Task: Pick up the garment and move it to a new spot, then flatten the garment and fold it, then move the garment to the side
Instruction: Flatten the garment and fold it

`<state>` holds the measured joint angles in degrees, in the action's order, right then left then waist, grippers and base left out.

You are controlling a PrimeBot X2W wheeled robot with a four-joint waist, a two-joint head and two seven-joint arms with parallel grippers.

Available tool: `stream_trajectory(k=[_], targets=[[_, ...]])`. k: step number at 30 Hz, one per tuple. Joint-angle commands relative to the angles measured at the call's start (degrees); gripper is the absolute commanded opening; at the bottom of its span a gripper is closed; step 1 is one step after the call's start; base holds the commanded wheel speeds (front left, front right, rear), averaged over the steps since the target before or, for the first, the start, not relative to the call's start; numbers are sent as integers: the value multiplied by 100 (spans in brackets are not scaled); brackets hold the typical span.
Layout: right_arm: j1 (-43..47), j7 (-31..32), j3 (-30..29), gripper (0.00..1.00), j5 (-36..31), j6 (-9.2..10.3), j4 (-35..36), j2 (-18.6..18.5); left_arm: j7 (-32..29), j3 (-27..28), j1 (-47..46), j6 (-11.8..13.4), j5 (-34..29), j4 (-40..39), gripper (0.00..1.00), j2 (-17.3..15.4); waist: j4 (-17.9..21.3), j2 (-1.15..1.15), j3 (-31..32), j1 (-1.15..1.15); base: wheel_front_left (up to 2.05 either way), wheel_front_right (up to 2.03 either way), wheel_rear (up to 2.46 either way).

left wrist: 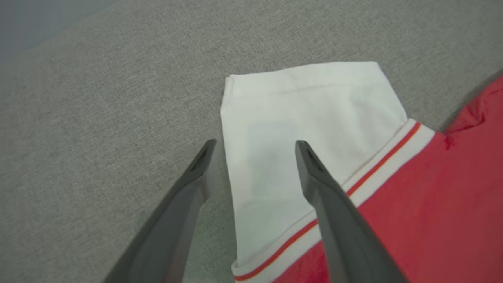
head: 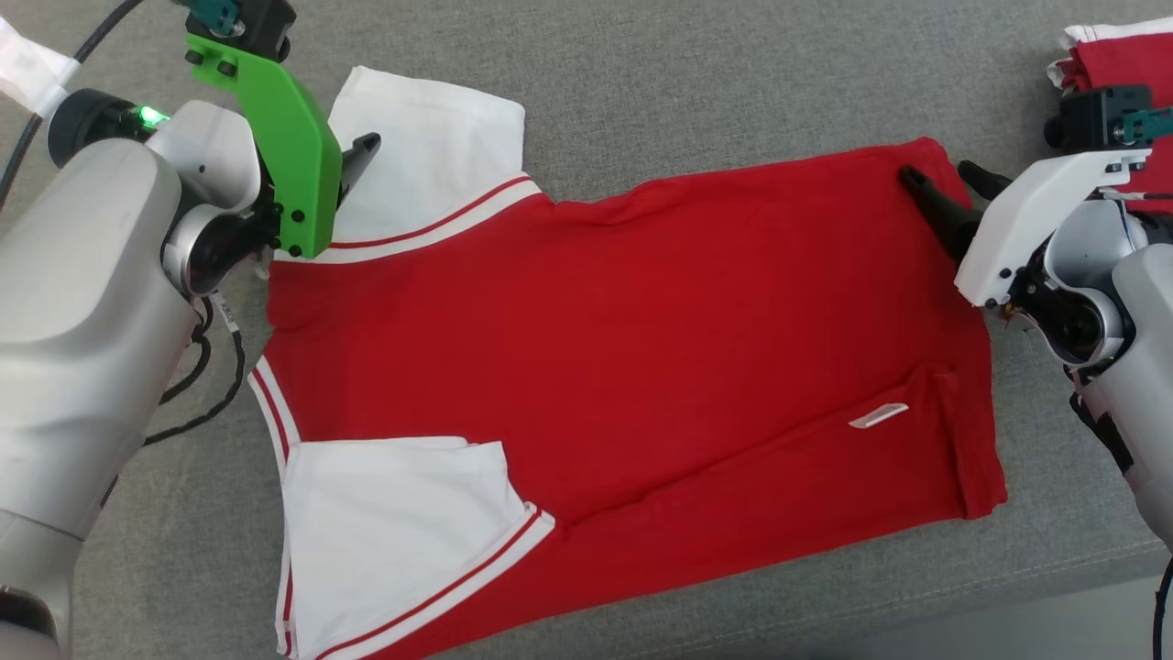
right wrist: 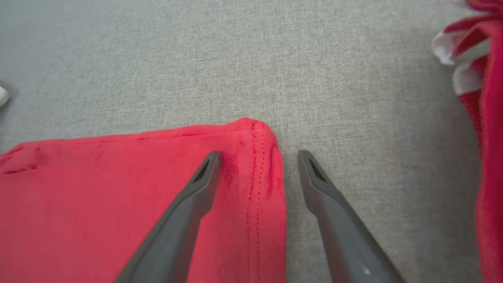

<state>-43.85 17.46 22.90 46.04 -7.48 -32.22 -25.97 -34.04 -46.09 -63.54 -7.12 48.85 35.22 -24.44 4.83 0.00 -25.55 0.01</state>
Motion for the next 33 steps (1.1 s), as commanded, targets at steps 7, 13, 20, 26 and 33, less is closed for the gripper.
stream_trajectory(k=[7,13,20,26,33], targets=[[-329,-204,458,100,259,-3,17,120,95,-203,-551,-37,78,552,100,-9,342,0,-345,-1,0,0,0],[-493,-406,745,100,479,-2,-78,138,245,-455,-810,-38,43,897,100,-112,455,0,-449,-1,0,0,0],[-641,-560,1058,100,689,2,-231,76,395,-699,-971,-38,143,1274,100,-11,454,0,-480,-1,0,0,0],[-750,-744,1341,0,819,-2,-194,17,254,-900,-985,-33,368,1414,0,6,457,0,-409,-1,0,0,0],[-813,-1349,1419,0,922,-1,-288,-57,677,-1072,-1013,-34,562,1370,0,-54,412,0,-241,-1,0,0,0]])
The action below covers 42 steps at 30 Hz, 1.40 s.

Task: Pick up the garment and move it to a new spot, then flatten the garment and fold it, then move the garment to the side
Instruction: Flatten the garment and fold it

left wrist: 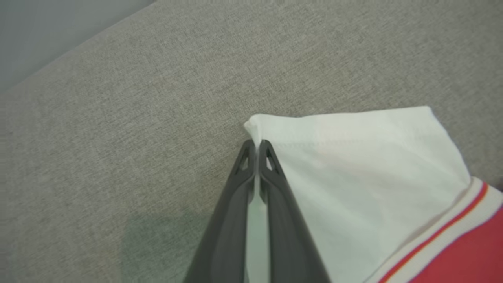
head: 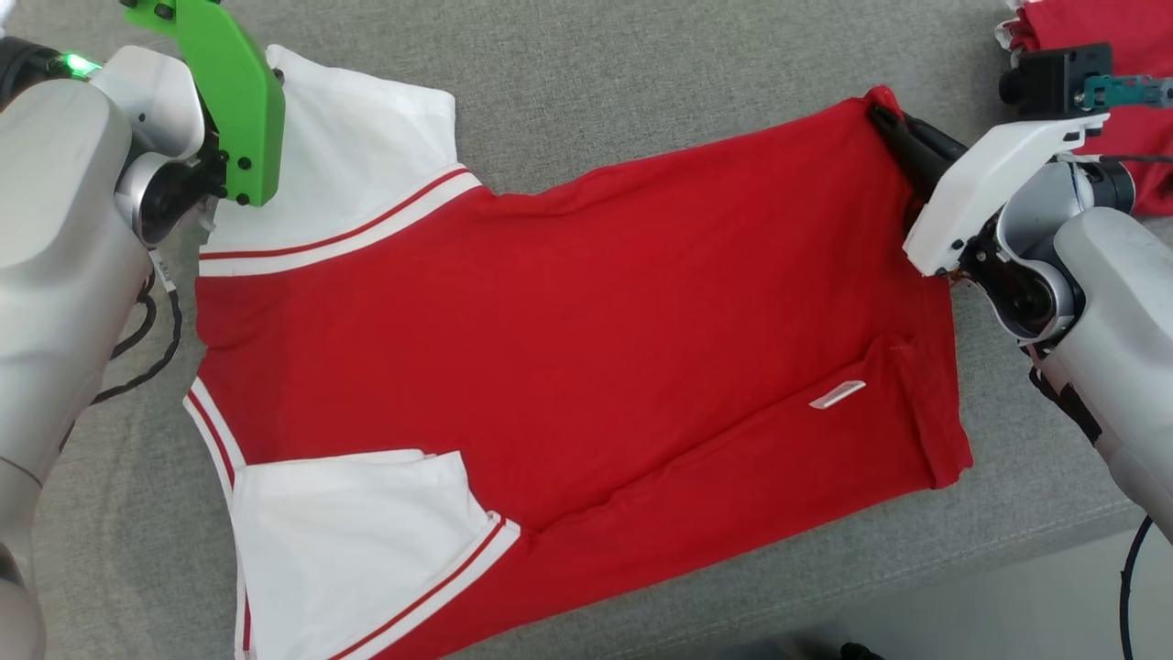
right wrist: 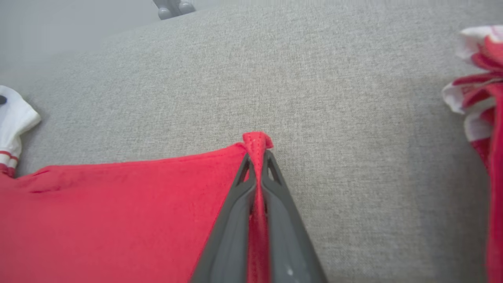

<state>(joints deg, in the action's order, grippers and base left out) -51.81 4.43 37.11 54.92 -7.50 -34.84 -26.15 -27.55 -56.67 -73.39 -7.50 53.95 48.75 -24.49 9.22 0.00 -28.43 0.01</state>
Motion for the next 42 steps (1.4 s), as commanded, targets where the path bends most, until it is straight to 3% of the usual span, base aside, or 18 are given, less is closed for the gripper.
stream_trajectory(k=[1,8,19,30,42], targets=[[0,-114,13,0,52,1,-62,-40,65,-46,4,4,82,19,0,-69,-45,0,91,-1,0,0,0],[173,-370,168,0,212,2,-298,-107,398,-241,123,4,215,34,0,-262,-199,0,446,-1,0,0,0],[405,-577,503,0,406,2,-485,-245,525,-503,416,5,864,-396,0,-304,-503,0,1003,-1,0,0,0],[675,-548,965,0,583,2,-480,-582,-290,-1078,863,5,1686,-1740,0,-959,-791,0,1504,-1,0,0,0],[901,-351,1509,0,851,1,-460,-814,-1167,-1277,1570,36,2608,-2828,0,-1602,-955,0,1959,-1,0,0,0]])
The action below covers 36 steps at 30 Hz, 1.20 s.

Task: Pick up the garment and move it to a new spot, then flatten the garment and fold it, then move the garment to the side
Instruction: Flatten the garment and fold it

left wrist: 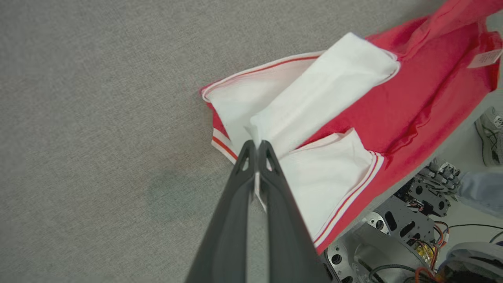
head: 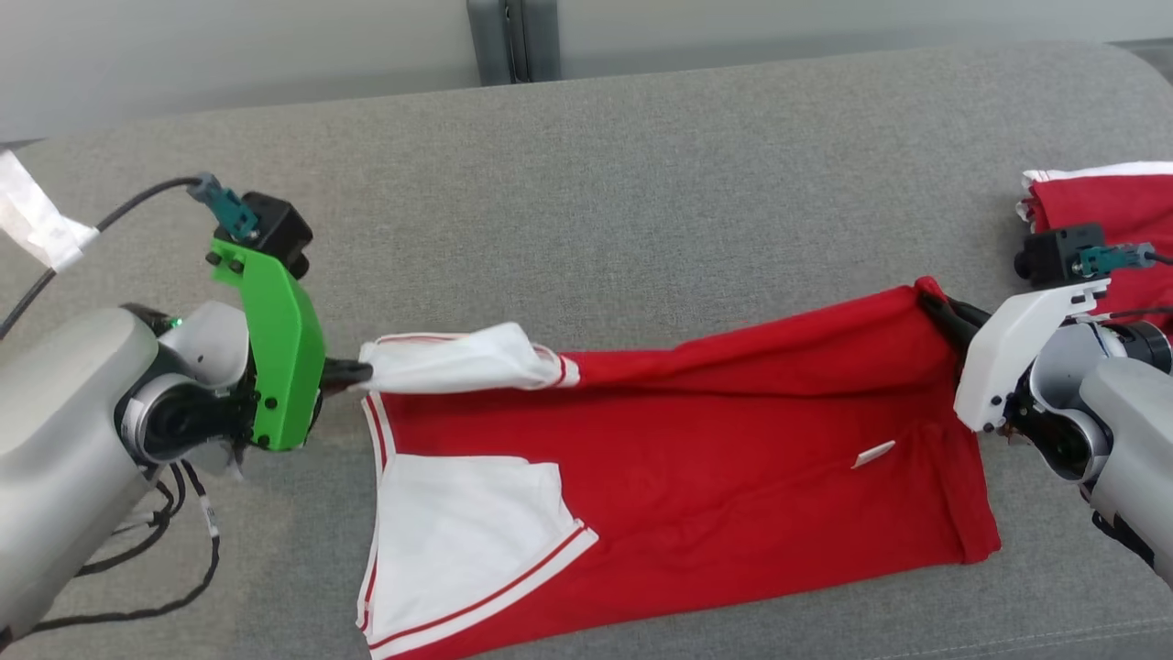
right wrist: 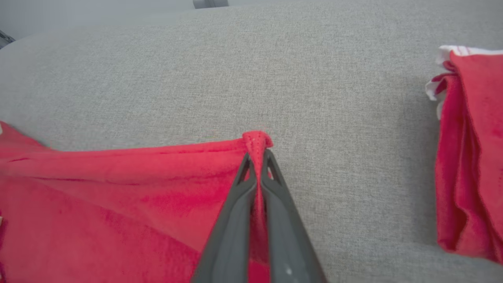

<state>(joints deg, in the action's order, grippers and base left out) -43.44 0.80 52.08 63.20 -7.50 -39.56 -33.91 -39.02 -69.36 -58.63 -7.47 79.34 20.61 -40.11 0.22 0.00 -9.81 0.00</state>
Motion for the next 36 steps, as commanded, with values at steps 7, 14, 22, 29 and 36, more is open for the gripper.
stream_trajectory(k=[7,14,22,29,36], targets=[[43,291,465,0,169,1,265,-327,-362,-110,496,203,349,-606,0,-233,-97,0,206,0,0,0,0],[-208,554,974,0,79,1,550,-712,-659,-171,753,440,579,-1028,0,-337,-88,0,241,0,0,0,0],[-592,172,1235,0,-91,3,324,-722,-836,-195,829,567,662,-1297,0,-382,-74,0,115,0,0,0,0],[-597,656,1686,0,243,3,599,-907,-971,-222,916,617,773,-1392,0,-334,-82,0,54,0,0,0,0],[-602,1129,1937,0,507,3,927,-1168,-1146,-248,1041,673,854,-1461,0,-415,-26,0,114,0,0,0,0]])
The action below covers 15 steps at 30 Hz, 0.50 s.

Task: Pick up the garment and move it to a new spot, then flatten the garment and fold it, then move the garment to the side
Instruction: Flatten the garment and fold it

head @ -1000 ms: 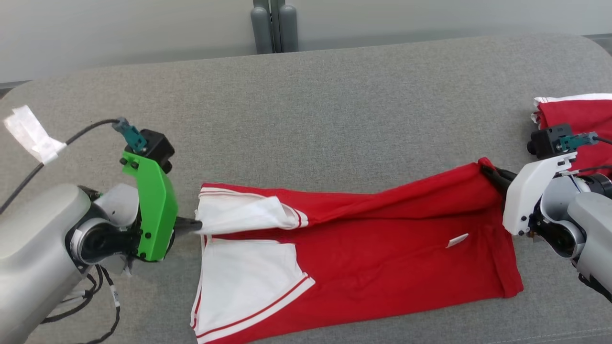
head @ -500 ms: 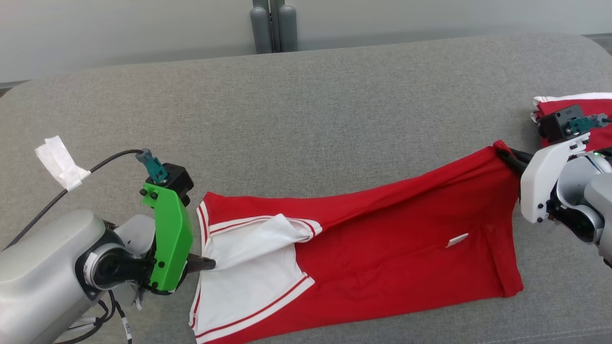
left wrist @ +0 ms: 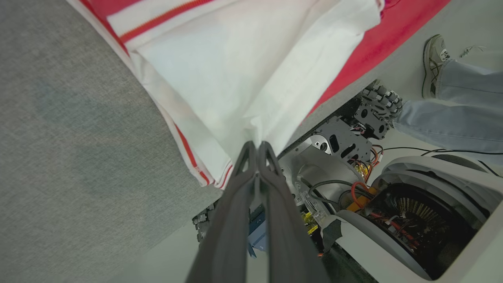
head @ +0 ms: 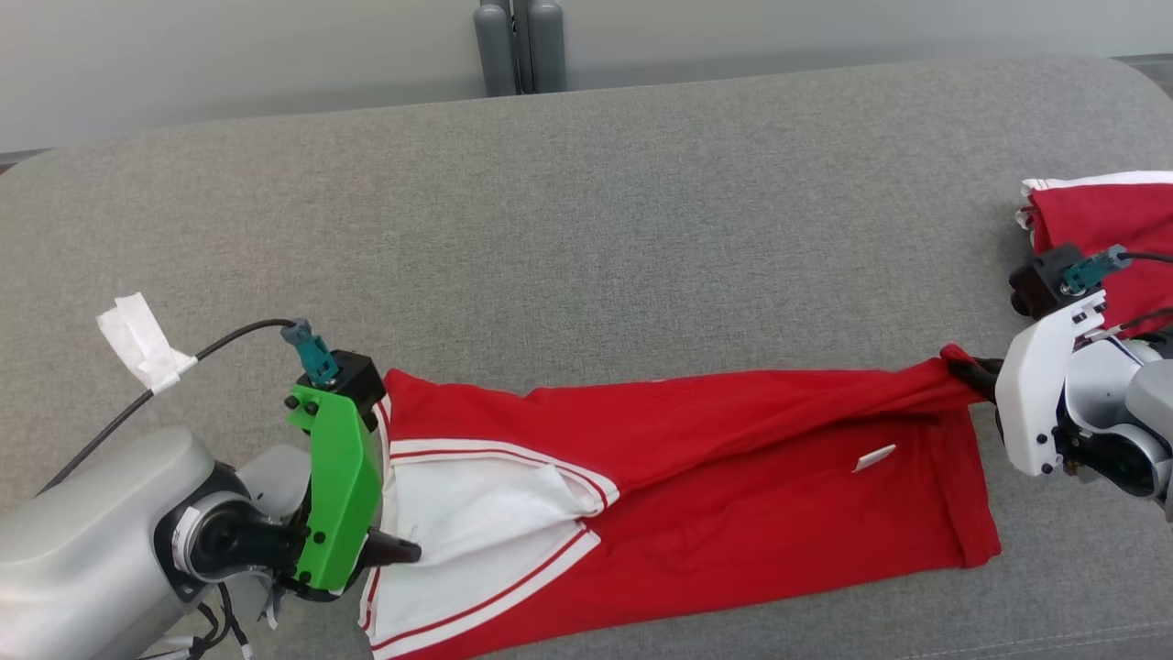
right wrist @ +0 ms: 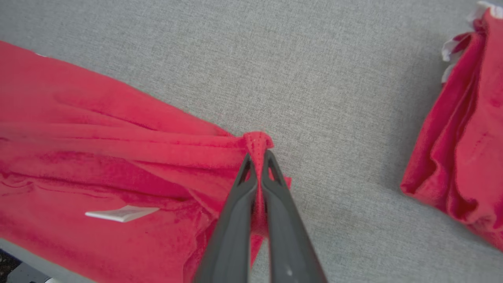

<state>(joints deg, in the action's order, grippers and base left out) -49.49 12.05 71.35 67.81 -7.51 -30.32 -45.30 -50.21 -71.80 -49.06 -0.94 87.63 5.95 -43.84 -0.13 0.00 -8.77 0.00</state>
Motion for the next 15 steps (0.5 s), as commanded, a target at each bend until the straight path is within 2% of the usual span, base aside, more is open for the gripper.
stream_trajectory(k=[1,11,14,15], targets=[[2,52,31,0,66,4,40,-49,-34,-6,101,28,31,-6,0,-46,18,0,15,0,0,0,0],[7,360,161,0,63,3,173,-67,-85,-42,292,40,1,244,0,93,56,0,-23,0,0,0,0],[7,464,178,38,99,4,194,-82,-47,-49,332,-13,-34,392,0,155,71,0,-29,0,0,0,0],[2,491,182,66,96,3,199,-87,-33,-50,336,-22,-38,435,0,178,75,0,-29,0,0,0,0]])
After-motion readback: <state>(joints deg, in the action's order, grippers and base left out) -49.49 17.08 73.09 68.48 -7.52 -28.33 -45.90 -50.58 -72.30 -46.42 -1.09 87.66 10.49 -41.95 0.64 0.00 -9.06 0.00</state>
